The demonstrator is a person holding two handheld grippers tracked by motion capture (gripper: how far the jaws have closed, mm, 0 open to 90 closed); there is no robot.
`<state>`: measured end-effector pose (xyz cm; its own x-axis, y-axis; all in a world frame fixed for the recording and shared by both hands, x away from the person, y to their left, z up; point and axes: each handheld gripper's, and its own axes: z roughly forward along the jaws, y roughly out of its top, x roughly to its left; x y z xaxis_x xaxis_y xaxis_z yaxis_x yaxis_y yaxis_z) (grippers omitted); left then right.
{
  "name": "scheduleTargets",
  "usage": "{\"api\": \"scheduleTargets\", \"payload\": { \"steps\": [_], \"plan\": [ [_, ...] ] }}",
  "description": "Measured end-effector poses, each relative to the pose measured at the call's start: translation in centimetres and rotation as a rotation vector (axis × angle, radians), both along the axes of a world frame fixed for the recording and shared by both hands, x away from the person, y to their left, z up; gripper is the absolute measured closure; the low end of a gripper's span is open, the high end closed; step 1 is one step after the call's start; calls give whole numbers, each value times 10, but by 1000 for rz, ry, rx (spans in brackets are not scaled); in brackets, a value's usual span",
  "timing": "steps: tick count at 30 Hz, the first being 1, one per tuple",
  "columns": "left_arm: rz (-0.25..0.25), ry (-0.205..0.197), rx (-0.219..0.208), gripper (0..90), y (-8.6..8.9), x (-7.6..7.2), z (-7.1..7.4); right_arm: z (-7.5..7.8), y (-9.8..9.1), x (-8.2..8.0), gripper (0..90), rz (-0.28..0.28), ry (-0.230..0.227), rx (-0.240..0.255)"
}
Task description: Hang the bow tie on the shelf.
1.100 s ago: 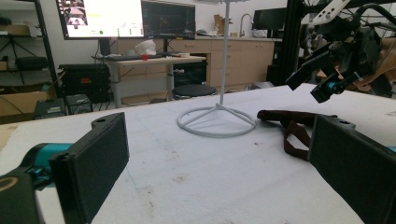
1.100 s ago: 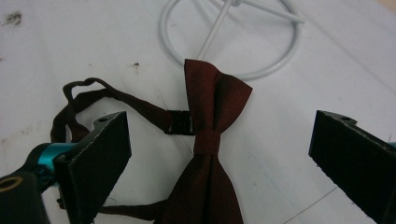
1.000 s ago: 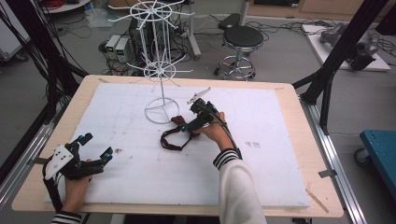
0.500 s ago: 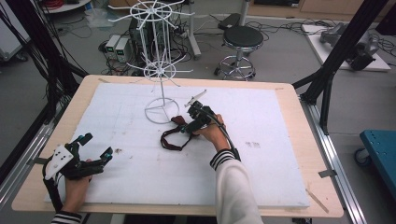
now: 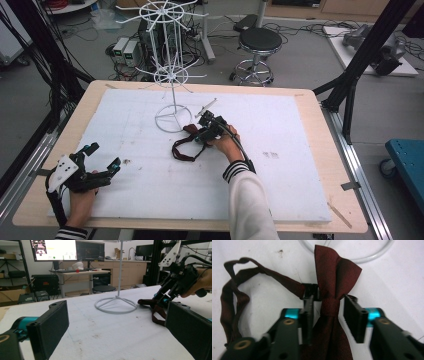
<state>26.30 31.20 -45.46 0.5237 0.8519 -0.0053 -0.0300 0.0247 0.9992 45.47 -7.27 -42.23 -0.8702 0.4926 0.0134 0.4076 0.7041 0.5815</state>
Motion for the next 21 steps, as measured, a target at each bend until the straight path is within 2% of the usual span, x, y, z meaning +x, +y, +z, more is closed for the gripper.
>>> {"api": "scheduleTargets", "payload": {
  "steps": [6, 16, 21],
  "plan": [
    [2, -2, -1, 57, 0, 0, 0, 1, 3, -2, 760, 32, -11, -28],
    [2, -2, -1, 57, 0, 0, 0, 10, -4, -4, 762, 12, -15, 6],
    [2, -2, -1, 57, 0, 0, 0, 18, -10, -5, 761, 7, -38, 27]
  ]
}}
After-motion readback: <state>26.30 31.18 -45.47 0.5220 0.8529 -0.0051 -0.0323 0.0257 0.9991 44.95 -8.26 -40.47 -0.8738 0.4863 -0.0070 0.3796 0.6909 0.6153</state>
